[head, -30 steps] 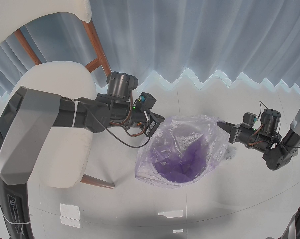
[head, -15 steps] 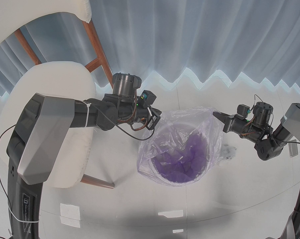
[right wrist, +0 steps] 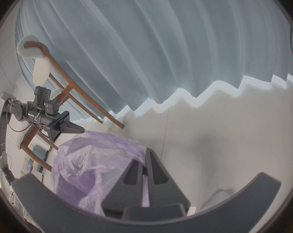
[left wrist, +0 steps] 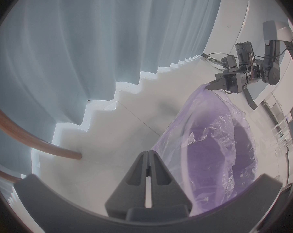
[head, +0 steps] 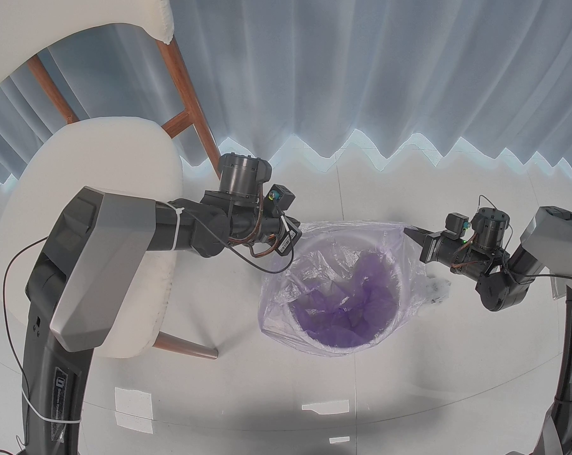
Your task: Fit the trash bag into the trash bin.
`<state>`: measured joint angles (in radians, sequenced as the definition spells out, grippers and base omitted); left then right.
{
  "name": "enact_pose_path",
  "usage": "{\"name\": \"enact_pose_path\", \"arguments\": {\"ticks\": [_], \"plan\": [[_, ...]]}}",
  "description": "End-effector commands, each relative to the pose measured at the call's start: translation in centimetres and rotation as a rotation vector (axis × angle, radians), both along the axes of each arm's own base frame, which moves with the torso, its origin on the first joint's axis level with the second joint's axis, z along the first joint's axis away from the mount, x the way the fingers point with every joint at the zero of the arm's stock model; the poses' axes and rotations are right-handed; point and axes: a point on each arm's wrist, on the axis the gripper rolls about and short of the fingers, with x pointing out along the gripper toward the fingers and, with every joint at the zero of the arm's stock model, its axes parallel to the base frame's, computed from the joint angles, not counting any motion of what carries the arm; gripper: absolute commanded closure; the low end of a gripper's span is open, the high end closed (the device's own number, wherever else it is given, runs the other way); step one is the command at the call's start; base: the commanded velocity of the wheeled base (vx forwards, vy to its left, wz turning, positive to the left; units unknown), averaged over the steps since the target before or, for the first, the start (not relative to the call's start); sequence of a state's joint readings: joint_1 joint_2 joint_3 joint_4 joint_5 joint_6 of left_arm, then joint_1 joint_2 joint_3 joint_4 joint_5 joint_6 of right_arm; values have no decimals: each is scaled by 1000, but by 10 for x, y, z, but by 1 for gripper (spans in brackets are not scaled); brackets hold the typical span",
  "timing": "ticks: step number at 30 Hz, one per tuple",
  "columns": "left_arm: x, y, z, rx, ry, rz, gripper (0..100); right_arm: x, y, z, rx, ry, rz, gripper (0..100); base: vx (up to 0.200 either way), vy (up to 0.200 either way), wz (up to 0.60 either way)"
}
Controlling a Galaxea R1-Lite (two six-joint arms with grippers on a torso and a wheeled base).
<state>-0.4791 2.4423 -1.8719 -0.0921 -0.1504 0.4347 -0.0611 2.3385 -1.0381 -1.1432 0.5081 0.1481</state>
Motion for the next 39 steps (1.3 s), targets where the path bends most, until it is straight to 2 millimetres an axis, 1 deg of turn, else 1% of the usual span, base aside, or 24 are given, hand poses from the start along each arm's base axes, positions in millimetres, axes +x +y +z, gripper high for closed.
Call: {"name": "enact_pose_path", "arguments": {"ticks": [1, 6, 14, 15, 21, 23, 26, 27, 29, 32, 34, 37, 38, 39], "plan": [[2, 0, -9, 10, 17, 0, 100, 1, 0, -15, 1, 33, 1, 100, 0, 0, 0], [4, 1, -17, 17, 31, 5, 100, 1, 0, -21, 1, 49, 0, 100, 0, 0, 0], [4, 1, -18, 16, 30, 5, 100, -7, -1, -26, 6, 81, -2, 100, 0, 0, 0], [5, 0, -16, 10, 19, 3, 100, -8, -2, -26, 6, 82, -5, 0, 0, 0, 0], [5, -1, -13, -6, -11, 1, 100, -7, -5, -18, 30, 21, -18, 0, 0, 0, 0], [5, -1, -10, -9, -16, 1, 100, -10, -7, -13, 59, 17, -25, 0, 0, 0, 0], [4, 1, -6, -7, -19, 4, 100, -23, -12, -5, 123, 54, -50, 0, 0, 0, 0], [3, 1, -3, -10, -22, 5, 0, -26, -13, -3, 141, 65, -57, 0, 0, 0, 0], [2, 2, 4, -20, -35, 6, 0, -33, -16, -4, 173, 90, -71, 0, 0, 0, 0], [2, 3, 8, -31, -41, 11, 0, -41, -24, -5, 202, 101, -99, 0, 0, 0, 0], [0, 4, 16, -45, -47, 16, 0, -47, -27, -7, 211, 99, -109, 0, 0, 0, 0], [-6, 3, 33, -87, -60, 21, 0, -64, -29, -15, 225, 111, -123, 0, 0, 0, 0], [-7, 2, 35, -92, -59, 22, 0, -66, -28, -16, 227, 116, -124, 0, 0, 0, 0], [-11, 3, 44, -111, -62, 26, 0, -77, -27, -21, 230, 139, -126, 0, 0, 0, 0]]}}
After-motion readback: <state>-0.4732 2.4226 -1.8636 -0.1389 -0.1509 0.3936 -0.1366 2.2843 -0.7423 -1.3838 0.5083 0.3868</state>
